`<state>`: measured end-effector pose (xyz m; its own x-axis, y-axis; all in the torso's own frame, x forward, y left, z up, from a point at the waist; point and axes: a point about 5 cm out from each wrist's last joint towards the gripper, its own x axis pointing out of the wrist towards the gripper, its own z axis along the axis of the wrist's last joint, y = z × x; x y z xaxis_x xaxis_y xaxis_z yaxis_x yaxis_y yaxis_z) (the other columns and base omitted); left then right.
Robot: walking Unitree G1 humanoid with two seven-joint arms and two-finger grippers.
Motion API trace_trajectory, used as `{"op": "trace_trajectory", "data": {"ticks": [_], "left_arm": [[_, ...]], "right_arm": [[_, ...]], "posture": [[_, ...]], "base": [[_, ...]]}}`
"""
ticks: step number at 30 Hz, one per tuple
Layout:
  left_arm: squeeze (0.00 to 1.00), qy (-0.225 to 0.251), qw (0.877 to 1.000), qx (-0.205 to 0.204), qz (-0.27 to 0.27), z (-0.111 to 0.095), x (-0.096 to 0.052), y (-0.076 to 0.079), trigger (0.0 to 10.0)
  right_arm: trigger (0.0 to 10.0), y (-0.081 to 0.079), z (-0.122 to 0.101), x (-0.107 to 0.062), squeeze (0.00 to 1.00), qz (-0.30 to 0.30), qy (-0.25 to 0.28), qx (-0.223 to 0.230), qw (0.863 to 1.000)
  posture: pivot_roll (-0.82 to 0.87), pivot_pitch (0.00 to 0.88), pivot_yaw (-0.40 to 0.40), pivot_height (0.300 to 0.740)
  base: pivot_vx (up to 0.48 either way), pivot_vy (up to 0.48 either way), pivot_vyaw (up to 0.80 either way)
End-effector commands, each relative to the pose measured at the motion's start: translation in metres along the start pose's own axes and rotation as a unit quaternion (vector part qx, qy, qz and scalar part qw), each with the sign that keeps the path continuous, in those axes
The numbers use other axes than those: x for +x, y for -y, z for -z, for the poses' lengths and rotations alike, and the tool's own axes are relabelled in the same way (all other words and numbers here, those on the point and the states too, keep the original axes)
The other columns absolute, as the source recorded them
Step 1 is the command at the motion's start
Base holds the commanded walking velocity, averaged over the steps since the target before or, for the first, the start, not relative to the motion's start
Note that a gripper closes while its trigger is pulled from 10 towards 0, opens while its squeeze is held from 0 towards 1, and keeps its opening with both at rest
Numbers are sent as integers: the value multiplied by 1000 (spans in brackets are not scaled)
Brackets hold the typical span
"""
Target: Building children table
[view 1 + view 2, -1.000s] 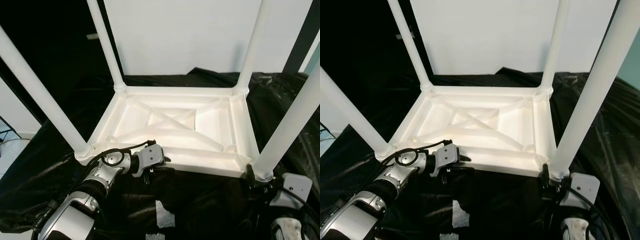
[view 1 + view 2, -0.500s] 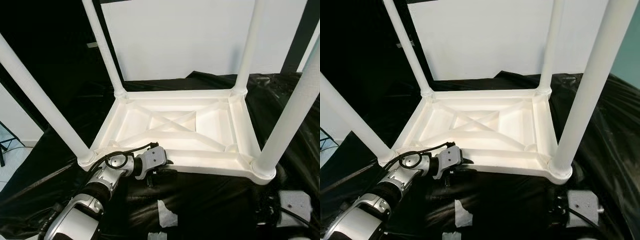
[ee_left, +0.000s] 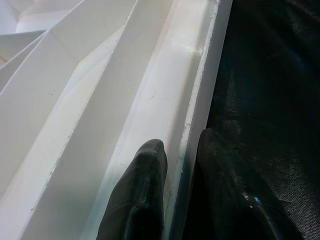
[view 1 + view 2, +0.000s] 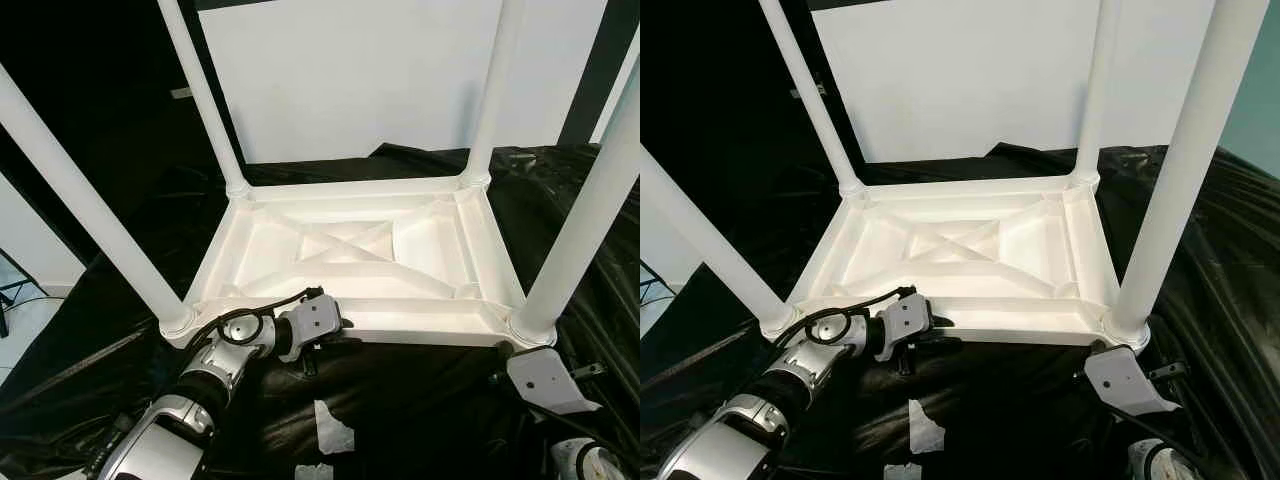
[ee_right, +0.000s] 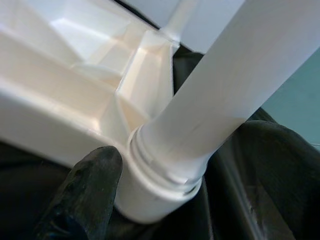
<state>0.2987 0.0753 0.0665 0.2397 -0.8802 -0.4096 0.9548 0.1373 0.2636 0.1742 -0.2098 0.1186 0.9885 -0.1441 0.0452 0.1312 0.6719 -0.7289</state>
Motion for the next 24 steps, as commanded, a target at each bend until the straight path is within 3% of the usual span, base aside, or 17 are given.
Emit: {"op": "trace_trajectory", "data": {"ticks": [1,17,18,24], "left_arm": [[0,-27,999,-39,4,18,14,26,10000],[0,-29,999,-43,-5,23,14,31,10000],[0,-30,998,-47,-19,23,13,29,10000],[0,-28,997,-53,-42,23,13,27,10000]], "right_arm": [[10000,0,-4,6,0,11,4,11,1000],[10000,5,-9,26,0,27,4,49,998],[10000,5,-8,34,0,25,-1,57,998],[10000,10,-5,40,0,40,-13,61,997]], "posture": [[-180,0,85,740],[-166,0,79,740],[-157,0,76,740],[-144,0,73,740]], "base": [[0,0,0],[0,0,0],[0,0,0],[0,0,0]]}}
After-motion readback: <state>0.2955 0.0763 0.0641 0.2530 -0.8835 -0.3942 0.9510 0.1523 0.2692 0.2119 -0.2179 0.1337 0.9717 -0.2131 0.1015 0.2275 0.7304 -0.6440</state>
